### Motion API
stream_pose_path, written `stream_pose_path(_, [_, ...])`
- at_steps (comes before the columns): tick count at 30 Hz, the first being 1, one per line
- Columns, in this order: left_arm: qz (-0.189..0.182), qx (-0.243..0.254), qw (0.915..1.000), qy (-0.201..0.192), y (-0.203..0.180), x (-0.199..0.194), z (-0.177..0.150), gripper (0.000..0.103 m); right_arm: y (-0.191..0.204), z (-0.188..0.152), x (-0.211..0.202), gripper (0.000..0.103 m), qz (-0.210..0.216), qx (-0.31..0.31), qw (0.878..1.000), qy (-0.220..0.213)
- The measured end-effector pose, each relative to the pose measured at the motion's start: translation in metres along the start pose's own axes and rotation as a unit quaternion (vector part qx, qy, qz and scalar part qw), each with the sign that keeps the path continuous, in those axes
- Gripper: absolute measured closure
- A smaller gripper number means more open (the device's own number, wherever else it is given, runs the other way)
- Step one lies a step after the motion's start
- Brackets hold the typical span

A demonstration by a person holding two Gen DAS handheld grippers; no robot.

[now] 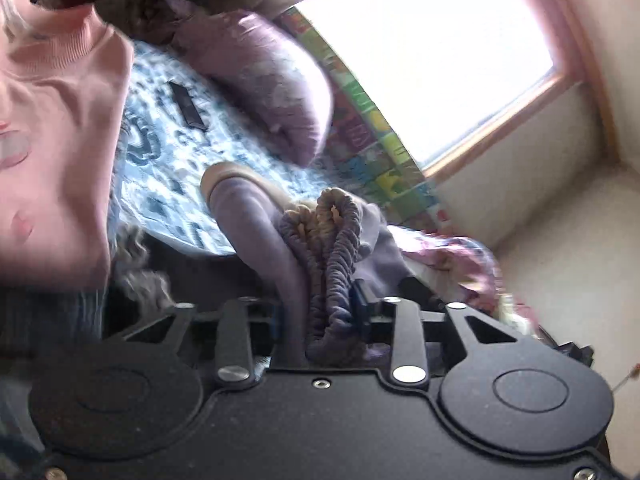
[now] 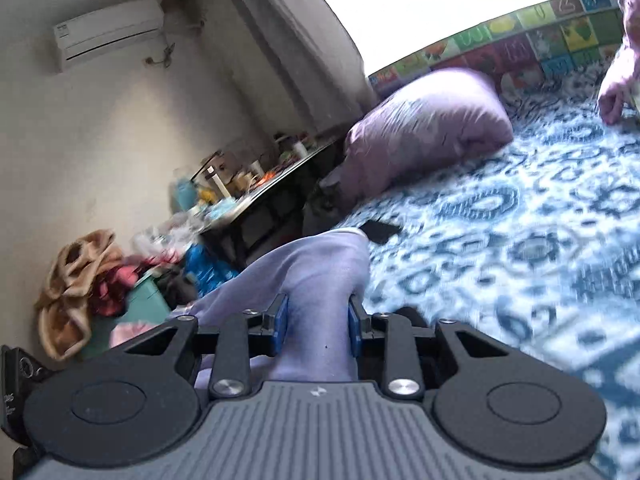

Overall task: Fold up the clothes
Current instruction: 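Lift the folded pants with both grippers and carry them beside the pink sweatshirt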

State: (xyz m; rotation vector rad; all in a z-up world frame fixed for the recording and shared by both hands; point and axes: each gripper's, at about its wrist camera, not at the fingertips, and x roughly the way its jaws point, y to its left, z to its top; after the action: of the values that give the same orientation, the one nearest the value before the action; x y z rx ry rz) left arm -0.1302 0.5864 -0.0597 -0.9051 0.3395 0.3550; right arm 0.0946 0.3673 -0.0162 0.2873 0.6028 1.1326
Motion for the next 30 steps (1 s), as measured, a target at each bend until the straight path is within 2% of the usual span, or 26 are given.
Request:
stream_pose_path(1, [0.068, 0.023, 0.9974, 0.006, 0.003, 0.01, -0.002, 0.043, -0.003, -0.002, 0.015, 0.056, -0.035, -0.013, 0.999, 0.002])
stream_pose_path(2, [0.093, 0.054, 0.9942, 0.002, 0.0, 0.01, -0.009, 0.046, -0.004, -0.008, 0.03, 0.055, -0.086, -0.036, 0.996, 0.01])
stream_pose_path(3, [0.111, 0.086, 0.9901, -0.004, -0.004, 0.009, -0.017, 0.046, -0.006, -0.015, 0.039, 0.055, -0.117, -0.055, 0.991, 0.014])
stream_pose_path(4, [0.112, 0.107, 0.9877, -0.019, -0.008, 0.002, -0.025, 0.046, -0.007, -0.022, 0.045, 0.055, -0.139, -0.071, 0.988, 0.016])
stream_pose_path(8, [0.091, 0.178, 0.9763, -0.082, -0.025, -0.014, -0.04, 0.046, -0.007, -0.046, 0.03, 0.056, -0.107, -0.084, 0.991, -0.016])
stream_pose_path(10, [0.075, 0.2, 0.9738, -0.078, -0.028, -0.002, -0.039, 0.047, -0.004, -0.054, 0.036, 0.068, -0.109, -0.101, 0.989, -0.005])
stream_pose_path(12, [0.065, 0.22, 0.9703, -0.077, -0.03, 0.014, -0.036, 0.051, -0.001, -0.061, 0.043, 0.073, -0.112, -0.117, 0.987, 0.01])
stream_pose_path(13, [0.071, 0.225, 0.9697, -0.063, -0.025, 0.024, -0.037, 0.053, 0.001, -0.065, 0.047, 0.075, -0.114, -0.125, 0.985, 0.018])
stream_pose_path(14, [0.078, 0.229, 0.9692, -0.047, -0.019, 0.035, -0.039, 0.058, 0.002, -0.069, 0.051, 0.075, -0.115, -0.133, 0.984, 0.026])
stream_pose_path(16, [0.107, 0.235, 0.9661, -0.006, -0.002, 0.061, -0.044, 0.061, 0.006, -0.076, 0.059, 0.075, -0.118, -0.149, 0.981, 0.041])
stream_pose_path(17, [0.12, 0.242, 0.9629, 0.009, 0.006, 0.07, -0.048, 0.059, 0.007, -0.079, 0.063, 0.075, -0.12, -0.158, 0.979, 0.048])
stream_pose_path(21, [0.12, 0.238, 0.9639, 0.0, 0.0, 0.055, -0.046, 0.059, 0.014, -0.094, 0.078, 0.075, -0.125, -0.19, 0.971, 0.079])
stream_pose_path(22, [0.119, 0.237, 0.9642, -0.003, -0.002, 0.05, -0.046, 0.048, 0.016, -0.097, 0.082, 0.073, -0.127, -0.197, 0.968, 0.086])
stream_pose_path(23, [0.117, 0.232, 0.9657, -0.006, -0.005, 0.04, -0.046, 0.041, 0.018, -0.095, 0.078, 0.07, -0.121, -0.187, 0.971, 0.087])
stream_pose_path(25, [0.112, 0.22, 0.9689, -0.014, -0.011, 0.019, -0.047, 0.041, 0.019, -0.086, 0.053, 0.05, -0.106, -0.144, 0.981, 0.075])
stream_pose_path(27, [0.114, 0.217, 0.9693, -0.016, -0.019, -0.001, -0.049, 0.037, 0.02, -0.081, 0.032, 0.044, -0.11, -0.111, 0.985, 0.076])
stream_pose_path(29, [0.123, 0.225, 0.9663, -0.016, -0.031, -0.018, -0.053, 0.024, 0.023, -0.078, 0.013, 0.043, -0.115, -0.092, 0.985, 0.085])
stream_pose_path(30, [0.128, 0.229, 0.9648, -0.018, -0.037, -0.025, -0.055, 0.02, 0.025, -0.077, 0.004, 0.037, -0.12, -0.085, 0.985, 0.091])
